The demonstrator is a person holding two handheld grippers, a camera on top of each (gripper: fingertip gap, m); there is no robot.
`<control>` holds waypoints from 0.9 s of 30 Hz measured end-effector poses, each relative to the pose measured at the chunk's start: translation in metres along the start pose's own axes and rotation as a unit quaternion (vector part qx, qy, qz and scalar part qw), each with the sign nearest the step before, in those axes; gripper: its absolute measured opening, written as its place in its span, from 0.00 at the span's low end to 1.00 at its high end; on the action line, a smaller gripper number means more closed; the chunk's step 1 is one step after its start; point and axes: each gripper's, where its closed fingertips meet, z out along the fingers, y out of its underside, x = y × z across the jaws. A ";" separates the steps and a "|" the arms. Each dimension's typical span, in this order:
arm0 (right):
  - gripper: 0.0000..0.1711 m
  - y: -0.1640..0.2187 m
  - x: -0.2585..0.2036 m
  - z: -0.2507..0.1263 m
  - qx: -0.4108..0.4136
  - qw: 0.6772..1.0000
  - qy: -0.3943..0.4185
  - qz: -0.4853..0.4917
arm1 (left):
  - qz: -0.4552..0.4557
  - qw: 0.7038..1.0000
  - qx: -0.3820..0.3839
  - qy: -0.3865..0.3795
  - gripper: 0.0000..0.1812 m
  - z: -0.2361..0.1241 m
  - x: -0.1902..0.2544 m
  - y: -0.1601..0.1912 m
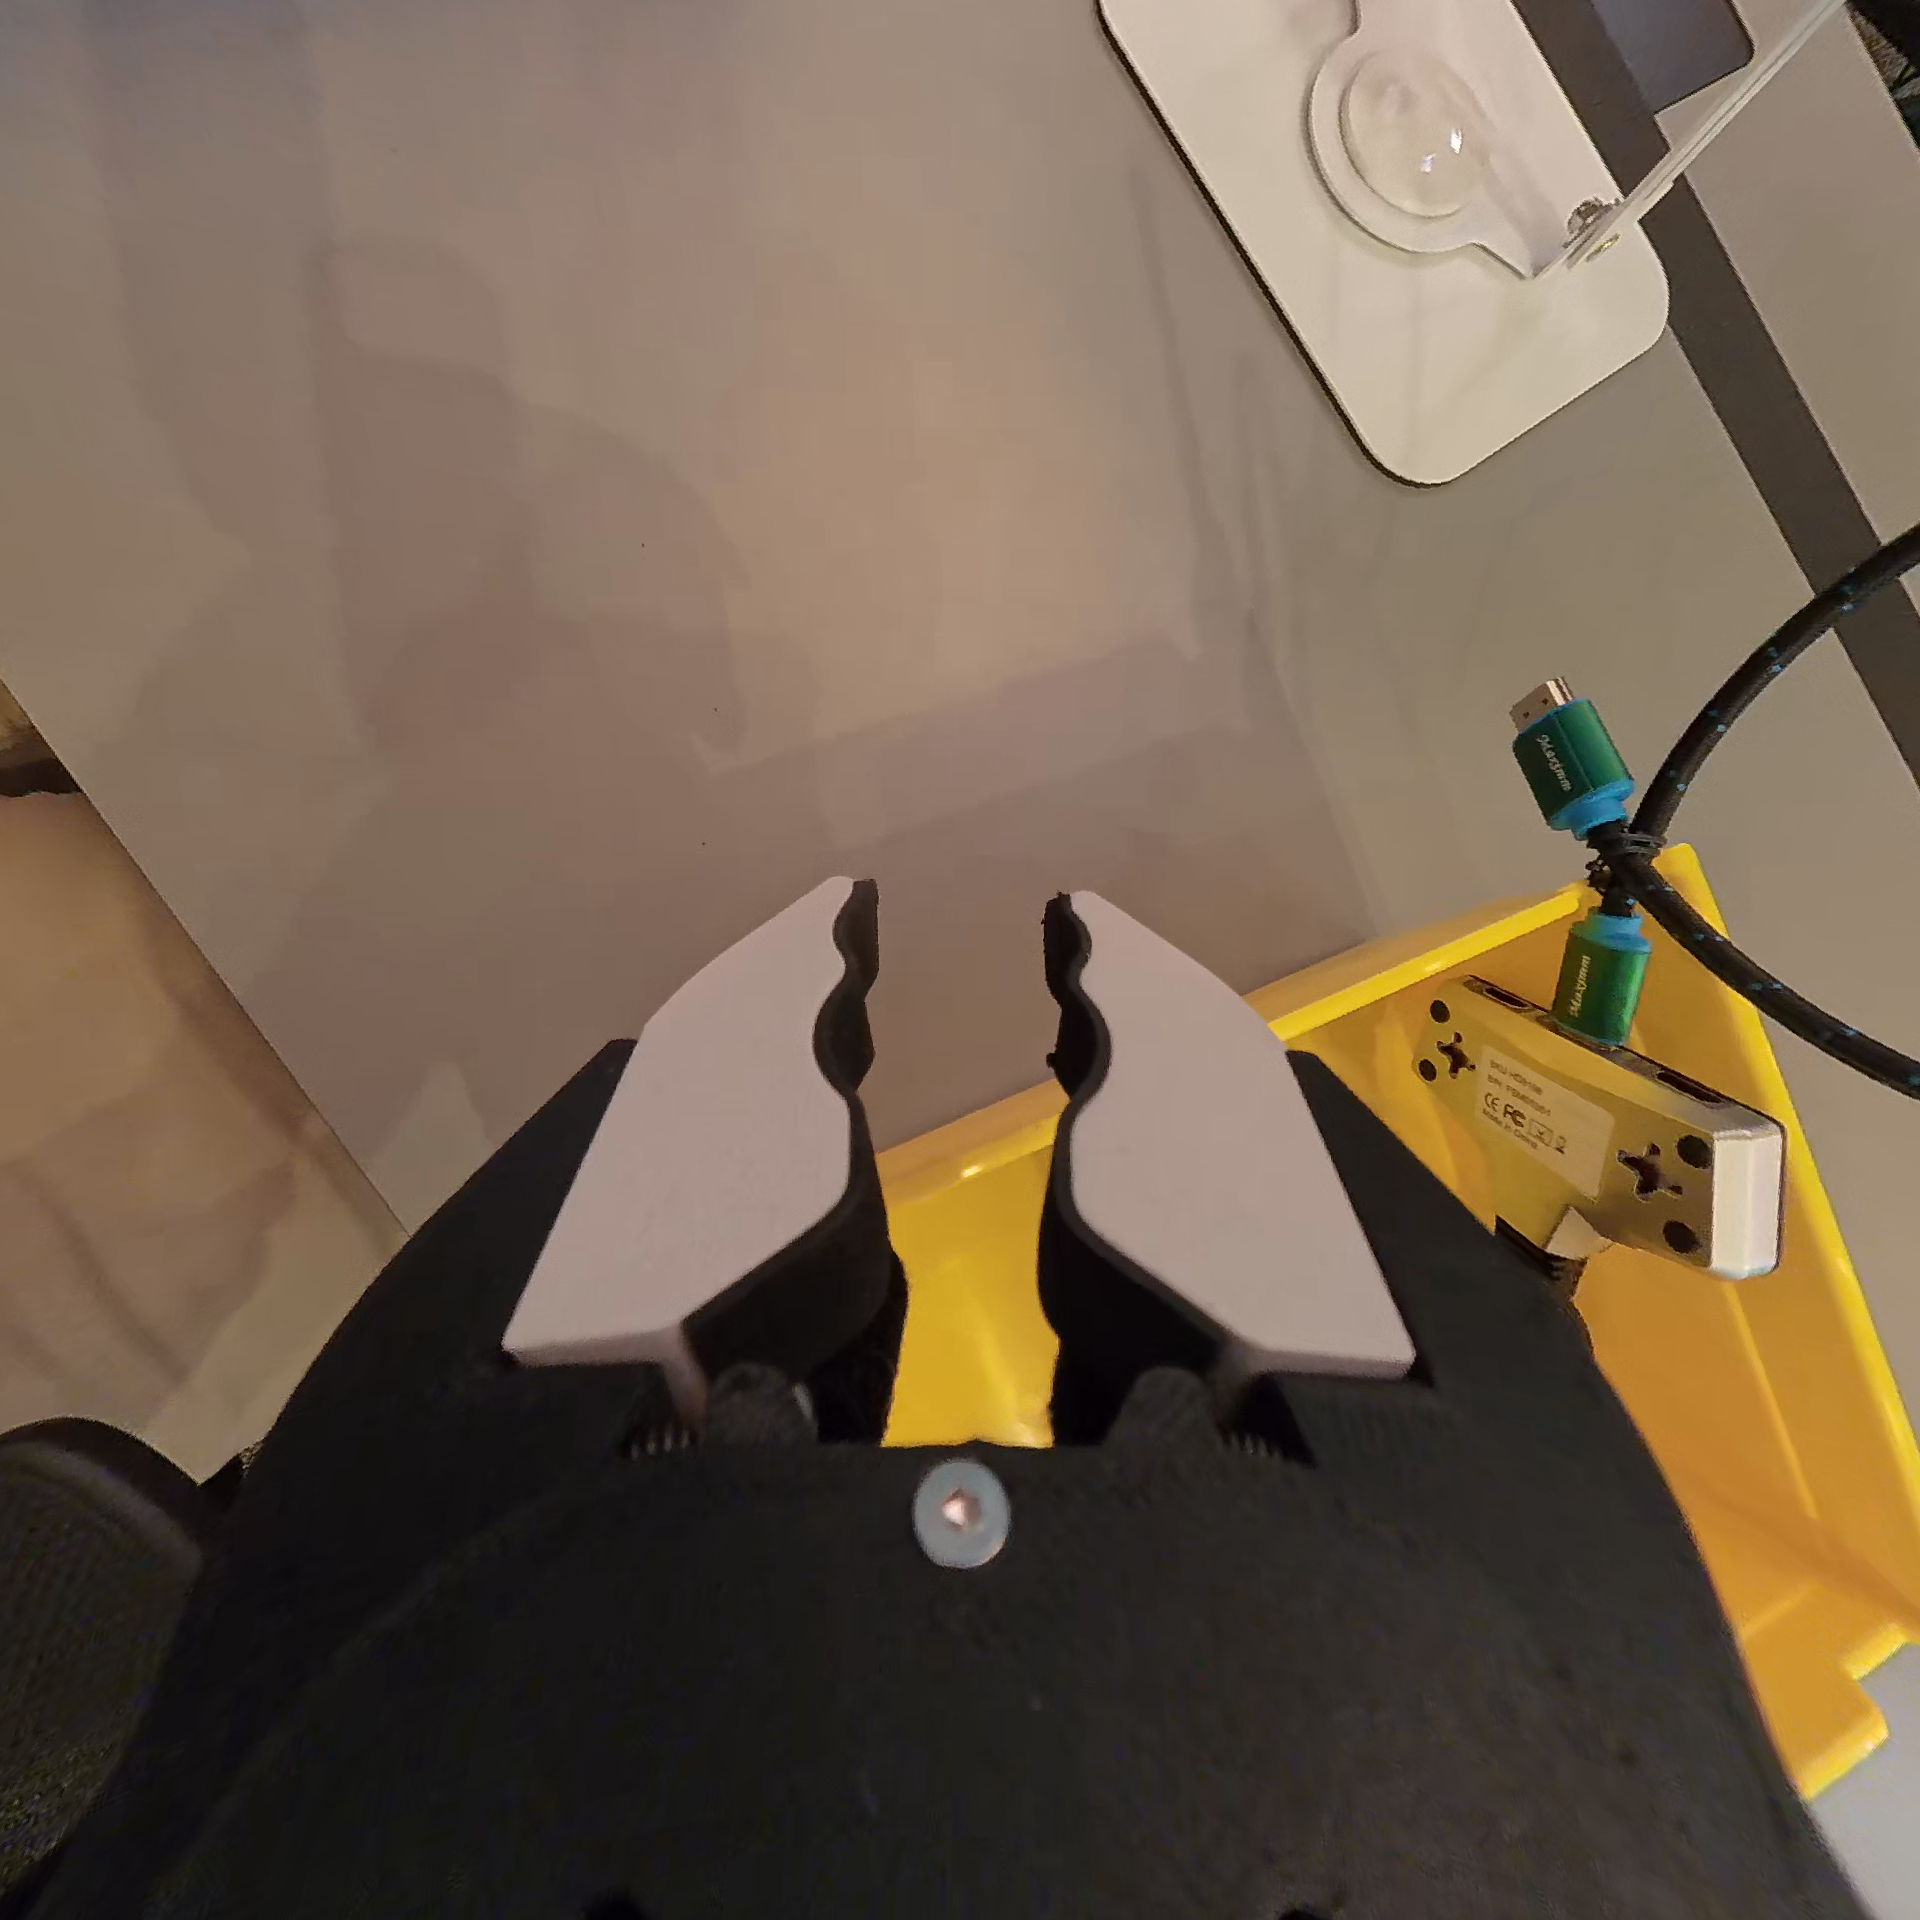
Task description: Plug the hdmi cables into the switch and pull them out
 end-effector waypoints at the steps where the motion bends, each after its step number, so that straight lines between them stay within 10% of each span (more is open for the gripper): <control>1: 0.18 -0.001 -0.001 0.000 0.001 1.000 -0.001 0.000 | -0.001 1.000 -0.002 0.011 0.43 0.001 0.002 0.000; 12: 0.19 -0.014 -0.007 -0.002 0.021 1.000 -0.006 -0.007 | 0.036 0.993 0.088 -0.065 0.37 -0.030 0.000 -0.012; 27: 0.27 -0.133 -0.071 0.001 0.151 0.985 -0.072 -0.044 | 0.126 0.898 0.294 -0.302 0.37 -0.201 0.041 -0.038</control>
